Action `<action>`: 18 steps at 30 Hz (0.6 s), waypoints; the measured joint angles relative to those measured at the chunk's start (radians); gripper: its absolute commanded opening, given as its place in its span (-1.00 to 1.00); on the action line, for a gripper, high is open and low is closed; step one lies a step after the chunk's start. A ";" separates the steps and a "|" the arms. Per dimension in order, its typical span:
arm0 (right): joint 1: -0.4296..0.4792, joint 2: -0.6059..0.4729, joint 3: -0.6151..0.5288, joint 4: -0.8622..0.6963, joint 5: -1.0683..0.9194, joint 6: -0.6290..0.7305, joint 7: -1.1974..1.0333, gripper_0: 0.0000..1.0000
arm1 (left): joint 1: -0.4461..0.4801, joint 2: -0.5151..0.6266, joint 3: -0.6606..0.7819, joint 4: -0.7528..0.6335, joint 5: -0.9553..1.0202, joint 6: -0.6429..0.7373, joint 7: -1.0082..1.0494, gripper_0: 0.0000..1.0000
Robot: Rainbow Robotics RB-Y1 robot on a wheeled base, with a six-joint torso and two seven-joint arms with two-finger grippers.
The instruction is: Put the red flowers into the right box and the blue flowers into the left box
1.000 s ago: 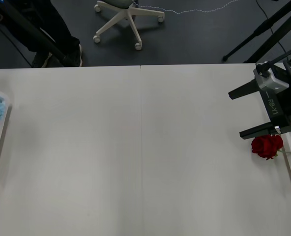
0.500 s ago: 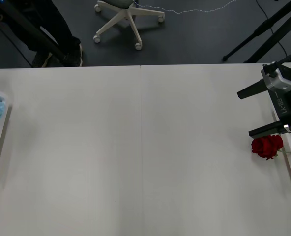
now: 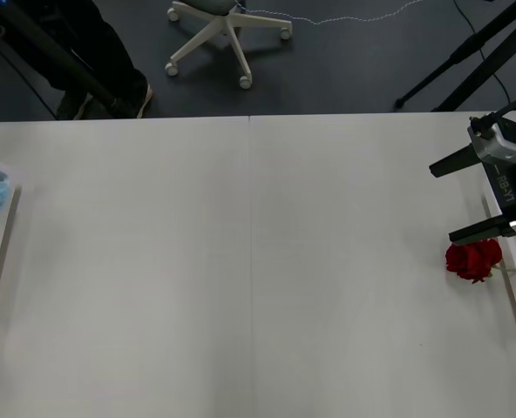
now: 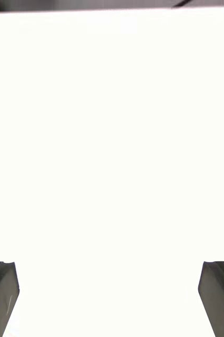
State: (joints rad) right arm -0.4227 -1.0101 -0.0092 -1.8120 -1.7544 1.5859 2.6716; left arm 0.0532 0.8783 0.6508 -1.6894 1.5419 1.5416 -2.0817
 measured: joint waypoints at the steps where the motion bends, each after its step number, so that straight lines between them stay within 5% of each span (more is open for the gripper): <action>1: 0.000 0.000 0.000 0.000 0.000 0.000 0.000 0.91 | -0.003 0.000 -0.001 -0.001 0.039 0.015 -0.003 1.00; 18: 0.001 -0.001 0.000 0.001 0.001 0.000 0.000 0.91 | -0.271 -0.016 -0.197 -0.001 0.220 0.288 -0.686 1.00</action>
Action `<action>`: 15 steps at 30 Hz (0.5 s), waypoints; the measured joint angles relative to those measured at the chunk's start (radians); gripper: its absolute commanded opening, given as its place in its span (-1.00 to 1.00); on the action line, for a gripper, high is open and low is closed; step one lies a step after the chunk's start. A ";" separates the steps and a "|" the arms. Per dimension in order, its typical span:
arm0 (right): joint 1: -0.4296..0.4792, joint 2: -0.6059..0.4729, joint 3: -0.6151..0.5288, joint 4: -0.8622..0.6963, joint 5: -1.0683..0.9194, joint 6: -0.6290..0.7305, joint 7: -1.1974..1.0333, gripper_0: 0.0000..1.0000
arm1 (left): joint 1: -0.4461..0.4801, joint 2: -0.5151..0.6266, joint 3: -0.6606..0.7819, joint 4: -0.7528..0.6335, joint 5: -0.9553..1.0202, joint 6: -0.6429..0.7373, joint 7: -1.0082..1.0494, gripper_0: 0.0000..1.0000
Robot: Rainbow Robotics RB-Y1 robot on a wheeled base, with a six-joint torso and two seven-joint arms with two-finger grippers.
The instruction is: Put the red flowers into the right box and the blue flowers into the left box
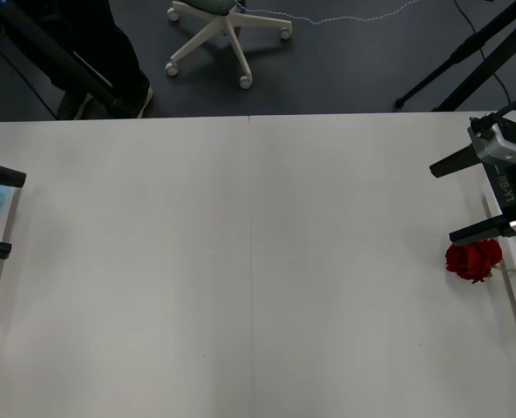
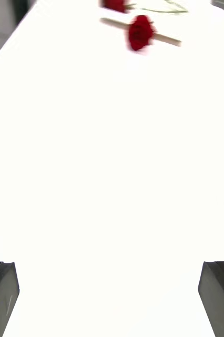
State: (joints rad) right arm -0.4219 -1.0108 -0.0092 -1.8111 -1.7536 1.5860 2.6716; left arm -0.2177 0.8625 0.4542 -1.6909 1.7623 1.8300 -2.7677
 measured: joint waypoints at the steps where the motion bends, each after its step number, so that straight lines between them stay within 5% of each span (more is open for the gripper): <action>1: 0.000 0.000 0.000 0.000 0.000 0.000 0.000 0.91 | -0.015 -0.009 -0.002 0.000 0.000 0.012 0.000 1.00; 15: 0.001 -0.001 0.000 0.001 0.000 0.000 0.000 1.00 | -0.149 -0.143 -0.007 -0.143 -0.112 0.074 0.000 1.00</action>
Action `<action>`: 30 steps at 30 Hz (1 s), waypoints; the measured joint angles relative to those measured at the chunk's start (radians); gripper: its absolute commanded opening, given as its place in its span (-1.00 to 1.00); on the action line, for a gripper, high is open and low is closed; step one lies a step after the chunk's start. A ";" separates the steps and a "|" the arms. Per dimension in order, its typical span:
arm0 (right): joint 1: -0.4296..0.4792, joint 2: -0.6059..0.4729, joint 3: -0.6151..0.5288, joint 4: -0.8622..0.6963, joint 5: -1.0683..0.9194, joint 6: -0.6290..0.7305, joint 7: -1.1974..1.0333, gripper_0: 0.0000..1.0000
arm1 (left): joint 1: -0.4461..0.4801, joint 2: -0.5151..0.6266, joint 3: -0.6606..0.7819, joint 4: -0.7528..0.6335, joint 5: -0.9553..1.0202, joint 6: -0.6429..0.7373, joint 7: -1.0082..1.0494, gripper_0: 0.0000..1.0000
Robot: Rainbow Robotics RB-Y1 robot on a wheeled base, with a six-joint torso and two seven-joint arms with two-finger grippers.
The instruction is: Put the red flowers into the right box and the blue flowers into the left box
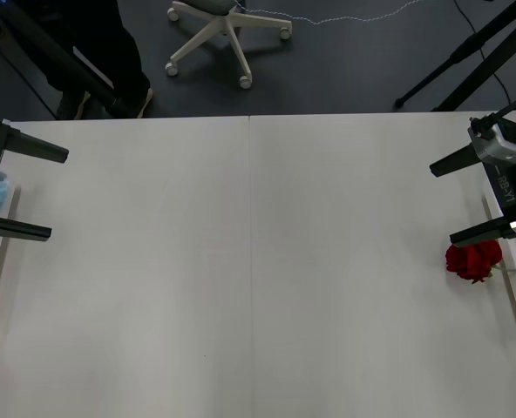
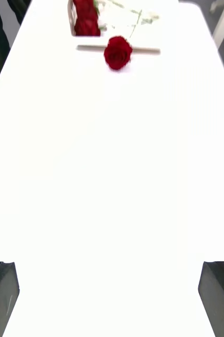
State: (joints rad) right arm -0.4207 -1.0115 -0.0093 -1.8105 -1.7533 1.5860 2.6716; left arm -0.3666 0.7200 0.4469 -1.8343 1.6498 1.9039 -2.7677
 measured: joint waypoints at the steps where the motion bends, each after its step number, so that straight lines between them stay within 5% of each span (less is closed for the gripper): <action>1: 0.000 0.000 0.000 0.000 0.000 0.000 0.000 1.00 | -0.004 -0.001 -0.005 -0.024 -0.014 0.000 0.000 1.00; 30: 0.000 0.000 0.000 0.000 0.000 0.000 0.000 1.00 | -0.012 -0.033 -0.031 -0.097 -0.096 0.001 0.000 1.00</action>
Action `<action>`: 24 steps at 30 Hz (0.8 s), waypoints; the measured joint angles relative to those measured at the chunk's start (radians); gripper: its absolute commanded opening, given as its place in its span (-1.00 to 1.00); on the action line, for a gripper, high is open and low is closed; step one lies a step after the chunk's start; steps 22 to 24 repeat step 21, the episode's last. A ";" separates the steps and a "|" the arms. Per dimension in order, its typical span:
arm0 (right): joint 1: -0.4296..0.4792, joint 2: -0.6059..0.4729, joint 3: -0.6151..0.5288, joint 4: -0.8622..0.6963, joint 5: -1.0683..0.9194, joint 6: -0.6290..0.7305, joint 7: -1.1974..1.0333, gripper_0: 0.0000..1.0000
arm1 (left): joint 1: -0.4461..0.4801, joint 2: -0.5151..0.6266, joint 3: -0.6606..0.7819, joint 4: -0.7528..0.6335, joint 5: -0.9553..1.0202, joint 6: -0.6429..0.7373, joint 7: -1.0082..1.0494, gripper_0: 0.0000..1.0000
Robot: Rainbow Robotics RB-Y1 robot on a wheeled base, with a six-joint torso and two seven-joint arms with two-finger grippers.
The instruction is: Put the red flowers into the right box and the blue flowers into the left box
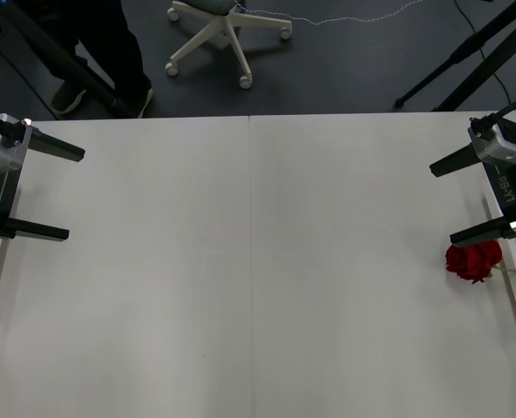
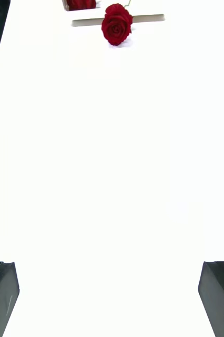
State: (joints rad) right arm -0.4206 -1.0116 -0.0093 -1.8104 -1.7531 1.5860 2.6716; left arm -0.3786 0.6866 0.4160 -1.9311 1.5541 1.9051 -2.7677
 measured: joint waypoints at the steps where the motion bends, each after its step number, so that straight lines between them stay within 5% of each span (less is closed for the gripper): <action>1: 0.000 0.000 0.000 0.000 0.000 0.000 0.000 1.00 | 0.000 0.000 0.000 0.000 0.000 0.000 0.000 1.00; 24: 0.000 0.000 0.000 0.000 0.000 0.000 0.000 1.00 | 0.000 0.000 0.000 0.000 0.000 0.000 0.000 1.00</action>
